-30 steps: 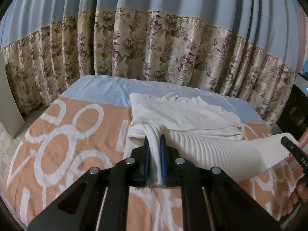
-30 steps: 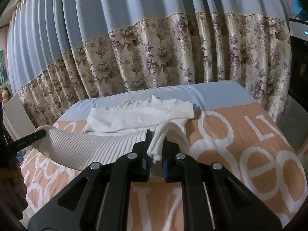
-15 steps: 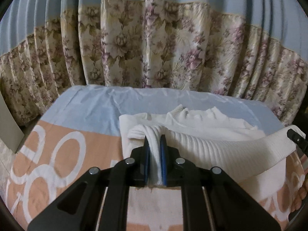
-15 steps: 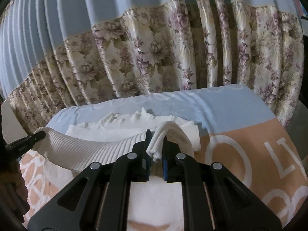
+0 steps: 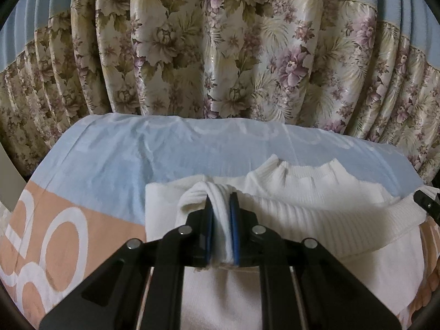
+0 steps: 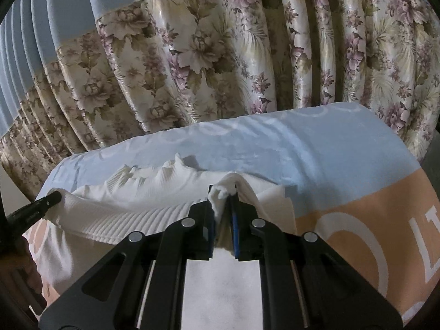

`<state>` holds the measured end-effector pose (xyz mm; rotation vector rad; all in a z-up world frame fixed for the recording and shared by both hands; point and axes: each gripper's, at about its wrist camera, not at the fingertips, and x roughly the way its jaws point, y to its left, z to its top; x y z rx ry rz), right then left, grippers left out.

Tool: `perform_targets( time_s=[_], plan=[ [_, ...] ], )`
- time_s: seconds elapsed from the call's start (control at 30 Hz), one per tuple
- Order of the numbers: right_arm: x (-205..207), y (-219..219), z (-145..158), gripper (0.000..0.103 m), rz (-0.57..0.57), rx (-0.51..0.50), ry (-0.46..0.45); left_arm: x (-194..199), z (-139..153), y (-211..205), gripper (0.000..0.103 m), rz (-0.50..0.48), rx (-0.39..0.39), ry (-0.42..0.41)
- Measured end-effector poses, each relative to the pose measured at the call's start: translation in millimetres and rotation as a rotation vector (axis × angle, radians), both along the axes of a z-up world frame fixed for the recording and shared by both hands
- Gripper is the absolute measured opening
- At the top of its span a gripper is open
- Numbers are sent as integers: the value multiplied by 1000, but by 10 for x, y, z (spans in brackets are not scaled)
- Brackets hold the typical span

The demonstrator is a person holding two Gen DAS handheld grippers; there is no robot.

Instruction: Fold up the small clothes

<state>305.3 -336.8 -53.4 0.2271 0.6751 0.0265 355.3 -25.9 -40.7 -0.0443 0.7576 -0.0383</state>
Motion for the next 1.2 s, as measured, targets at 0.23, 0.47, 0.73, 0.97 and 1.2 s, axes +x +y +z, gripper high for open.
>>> perform_targets(
  time_s=[0.23, 0.47, 0.73, 0.97, 1.2],
  plan=[
    [302, -55, 29, 31, -33, -16, 13, 297, 4, -27, 51, 45, 45, 5],
    [311, -123, 201, 42, -37, -48, -37, 282, 221, 74, 57, 70, 62, -76],
    [188, -177, 176, 42, -51, -59, -34, 206, 205, 121, 57, 76, 68, -66],
    [14, -158, 161, 42, -49, -99, -26, 25, 169, 178, 57, 76, 78, -60],
    [-205, -156, 95, 43, -26, -108, 0, -260, 96, 98, 62, 30, 70, -47]
  ],
)
